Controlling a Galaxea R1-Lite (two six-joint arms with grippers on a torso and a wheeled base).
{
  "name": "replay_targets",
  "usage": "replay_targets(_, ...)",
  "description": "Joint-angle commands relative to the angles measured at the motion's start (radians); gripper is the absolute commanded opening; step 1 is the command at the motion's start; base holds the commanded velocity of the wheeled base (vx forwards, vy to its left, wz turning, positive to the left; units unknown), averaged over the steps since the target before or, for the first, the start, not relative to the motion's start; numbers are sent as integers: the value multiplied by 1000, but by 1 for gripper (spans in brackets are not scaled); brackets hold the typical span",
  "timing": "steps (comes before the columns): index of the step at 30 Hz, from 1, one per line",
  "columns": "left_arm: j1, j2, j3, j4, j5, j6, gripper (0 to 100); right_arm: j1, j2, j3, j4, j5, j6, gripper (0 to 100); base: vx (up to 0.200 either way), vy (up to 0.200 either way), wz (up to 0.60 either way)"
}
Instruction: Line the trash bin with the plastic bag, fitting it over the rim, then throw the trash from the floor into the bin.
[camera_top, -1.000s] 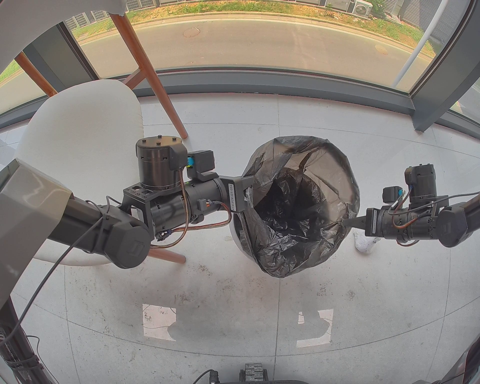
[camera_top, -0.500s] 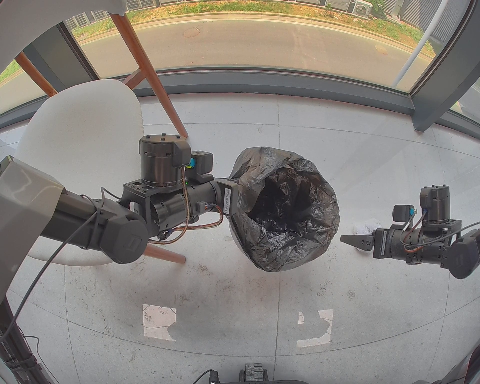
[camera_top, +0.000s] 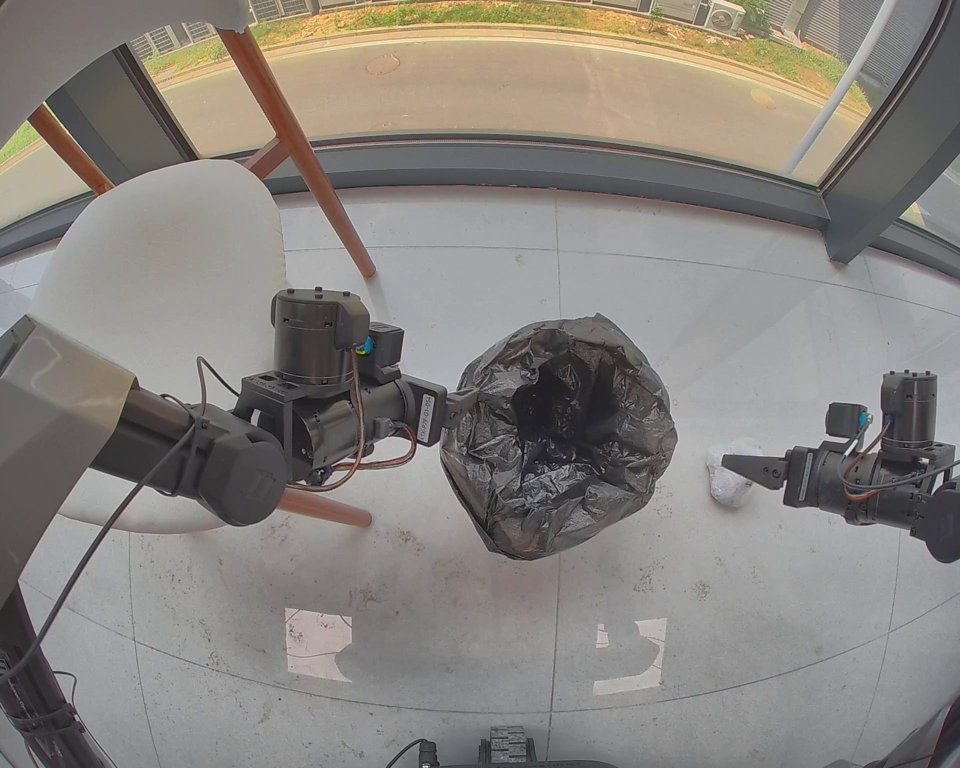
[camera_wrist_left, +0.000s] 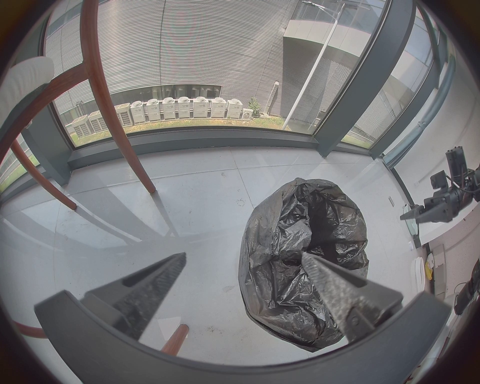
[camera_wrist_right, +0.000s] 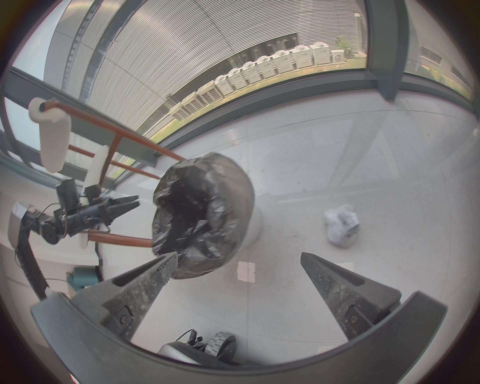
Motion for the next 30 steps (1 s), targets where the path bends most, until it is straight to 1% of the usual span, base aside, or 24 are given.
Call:
replay_targets(1,-4,-42,10,-2,-4,-4,100,-158,6,-7,0,2,-15,100,0,0,0)
replay_targets(5,-7,-128,31,-2,-7,-5,100,-278,78,-26,0,7,-79,100,0,0,0)
replay_targets(7,-16,-182,37,-1,-7,-11,100,-319,130,-29,-3,8,-113,100,0,0,0)
replay_targets(9,-24,-203,42,-1,-7,-16,100,-331,147,-30,-3,10,-128,100,0,0,0)
replay_targets(10,-33,-271,65,5,-7,-25,100,-351,191,-41,-22,13,-173,100,0,0,0)
replay_targets(12,-51,-345,95,7,-8,-27,100,-351,248,-46,-74,24,-193,100,0,0,0)
replay_targets(14,-78,-389,122,7,-7,-27,100,-345,305,-56,-131,39,-194,100,0,0,0)
replay_targets(15,-81,-418,140,5,-7,-19,100,-341,346,-67,-178,47,-194,100,0,0,0)
replay_targets(16,-81,-423,141,5,-7,-19,100,-341,352,-70,-184,47,-194,100,0,0,0)
replay_targets(17,-82,-460,157,7,-5,-17,100,-333,421,-95,-249,47,-197,100,0,0,0)
replay_targets(21,-85,-521,154,7,7,-16,100,-296,604,-201,-402,39,-199,100,0,0,0)
replay_targets(25,-84,-587,158,18,34,-11,100,-273,714,-309,-428,34,-197,100,0,0,0)
replay_targets(30,-84,-664,166,76,76,-11,100,-255,811,-415,-427,17,-197,100,0,0,0)
